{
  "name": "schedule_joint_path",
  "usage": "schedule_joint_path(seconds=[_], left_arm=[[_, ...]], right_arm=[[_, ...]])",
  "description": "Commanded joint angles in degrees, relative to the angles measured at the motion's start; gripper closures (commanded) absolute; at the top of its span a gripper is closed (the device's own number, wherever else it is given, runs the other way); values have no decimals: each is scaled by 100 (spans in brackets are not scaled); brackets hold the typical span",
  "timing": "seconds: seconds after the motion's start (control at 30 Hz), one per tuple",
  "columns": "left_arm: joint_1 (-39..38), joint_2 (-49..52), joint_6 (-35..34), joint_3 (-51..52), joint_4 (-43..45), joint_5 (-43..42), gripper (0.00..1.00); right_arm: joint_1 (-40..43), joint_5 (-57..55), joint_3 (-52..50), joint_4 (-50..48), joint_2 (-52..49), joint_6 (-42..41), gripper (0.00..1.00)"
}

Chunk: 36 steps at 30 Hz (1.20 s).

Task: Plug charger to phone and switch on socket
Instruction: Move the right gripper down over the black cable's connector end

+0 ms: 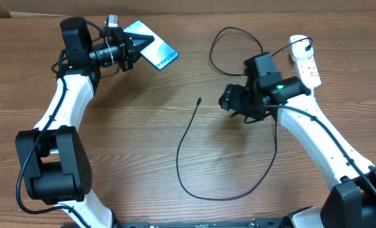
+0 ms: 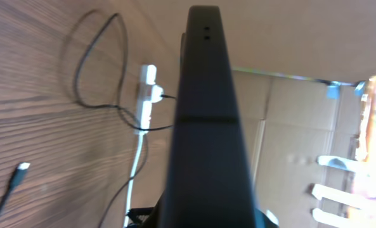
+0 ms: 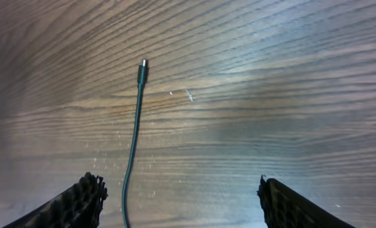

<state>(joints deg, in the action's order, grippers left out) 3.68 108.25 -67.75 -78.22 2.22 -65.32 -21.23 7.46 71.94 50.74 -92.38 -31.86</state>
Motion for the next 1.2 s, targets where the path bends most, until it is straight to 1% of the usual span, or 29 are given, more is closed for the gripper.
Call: schedule_joint_path(seconds=[0.0,0.03,0.13,0.17,0.23,0.3,0.4,0.5,0.63,0.7,0.77,0.9,1.0,1.17], left_arm=[[-28,-142,1154,-70,-332,39,96],[-28,-142,1611,-70,-579,138,96],[-28,-142,2374,-70,-1121,551,96],[-28,-142,2562,-70,-1340,787,96],[-28,-142,2761,-70,-1786,1353,96],[-28,-142,2817,-70,-2262,2068,96],[-28,-142,2859,-70,-2715,2726,96],[-28,-142,3036,-70,-2771,2830,96],[-33,-142,3034,-70,-2761,2826,96],[-33,-142,3034,-70,-2771,2826,96],[-33,-142,3034,-70,-2774,2822,96],[-33,-142,3032,-70,-2780,2717,96],[-33,-142,3025,-70,-2771,2673,96],[-33,-142,3029,-70,-2796,2643,96]], right_arm=[[-361,-682,0,-203,-400,-396,23],[-476,-680,0,-350,-586,-396,24],[-636,-680,0,-623,-848,-389,32],[-682,-684,0,-710,-907,-369,32],[-761,-699,2,-907,-1001,-374,33],[-815,-697,2,-1154,-1054,-387,35],[-839,-699,31,-1305,-1062,-525,35],[-839,-697,155,-1329,-1062,-588,36],[-839,-671,391,-1423,-1150,-590,38],[-839,-553,487,-1478,-1276,-636,42],[-839,-413,518,-1587,-1451,-745,49],[-863,-437,518,-1624,-1655,-1001,50],[-911,-435,518,-1709,-1773,-1040,50],[-1156,-450,518,-2127,-2100,-1187,58]])
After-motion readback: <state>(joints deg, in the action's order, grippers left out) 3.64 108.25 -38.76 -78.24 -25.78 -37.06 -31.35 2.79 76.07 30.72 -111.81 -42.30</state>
